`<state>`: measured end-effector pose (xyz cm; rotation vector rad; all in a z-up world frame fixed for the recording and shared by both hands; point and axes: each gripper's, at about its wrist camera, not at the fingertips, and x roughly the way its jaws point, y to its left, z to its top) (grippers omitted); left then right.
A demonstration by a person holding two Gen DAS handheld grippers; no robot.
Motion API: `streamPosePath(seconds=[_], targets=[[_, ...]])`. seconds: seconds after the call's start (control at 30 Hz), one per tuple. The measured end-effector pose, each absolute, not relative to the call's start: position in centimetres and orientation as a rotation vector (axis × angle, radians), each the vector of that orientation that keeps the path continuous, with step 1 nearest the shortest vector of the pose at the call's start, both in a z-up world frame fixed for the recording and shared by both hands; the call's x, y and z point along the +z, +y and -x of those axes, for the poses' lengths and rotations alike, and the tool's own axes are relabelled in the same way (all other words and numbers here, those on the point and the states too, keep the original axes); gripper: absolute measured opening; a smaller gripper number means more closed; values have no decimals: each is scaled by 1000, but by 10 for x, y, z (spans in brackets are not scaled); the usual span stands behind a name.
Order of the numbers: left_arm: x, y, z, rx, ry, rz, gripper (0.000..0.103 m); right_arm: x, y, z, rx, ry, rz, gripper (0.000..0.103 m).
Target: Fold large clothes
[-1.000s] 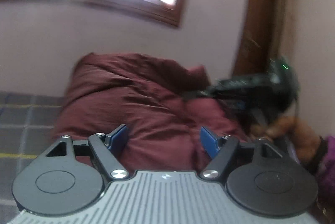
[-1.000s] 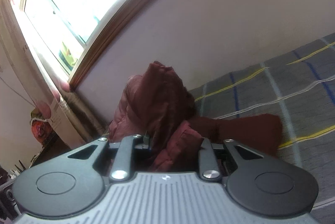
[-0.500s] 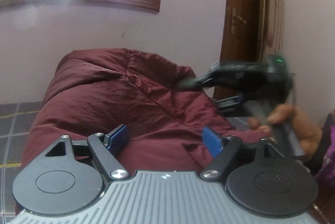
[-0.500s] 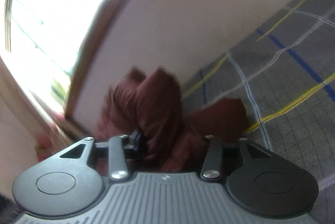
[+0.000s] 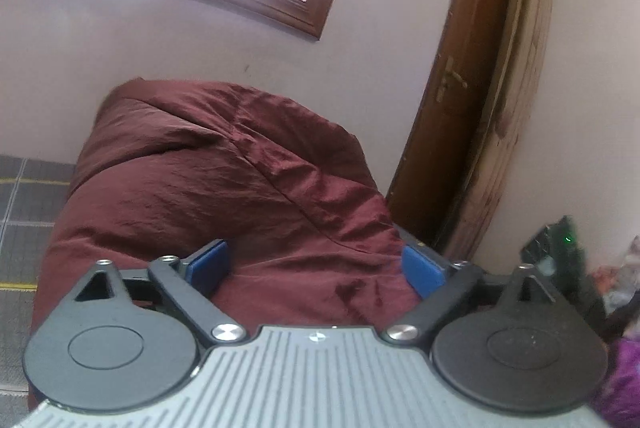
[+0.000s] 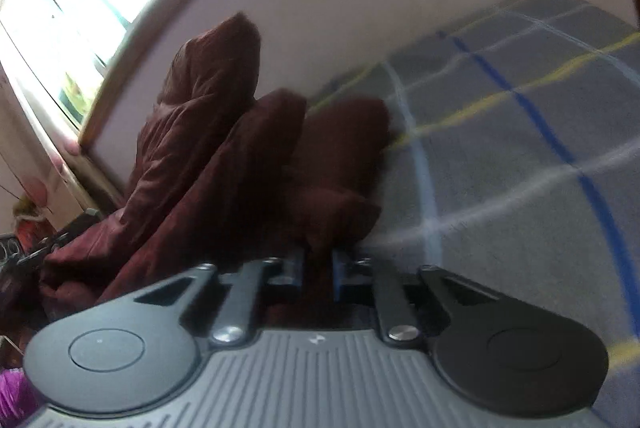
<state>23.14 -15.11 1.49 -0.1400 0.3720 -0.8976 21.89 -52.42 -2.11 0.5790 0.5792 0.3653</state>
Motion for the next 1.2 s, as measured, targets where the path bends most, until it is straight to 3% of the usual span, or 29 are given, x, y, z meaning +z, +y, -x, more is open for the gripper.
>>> streamPosePath(seconds=[0.17,0.3,0.53,0.73,0.97,1.1,1.2], targets=[[25,-140,-253,-982,424,194,102,17,-514,-268,455,499,-533,9],[23,-144,-263,-1006,440,213,102,-14,-500,-318,382,614,-451,8],[17,-171,-267,-1051,467,170,102,-58,-511,-327,386,619,-670,7],[4,-193,-265,-1049,455,106,102,-40,-562,-296,307,458,-894,10],[-4,-213,-262,-1051,440,65,102,81,-519,-274,387,288,-495,12],[-8,-216,-260,-1046,432,56,102,116,-451,-307,470,393,-252,12],[-11,-218,-256,-1046,424,45,102,110,-415,-342,446,579,-146,11]])
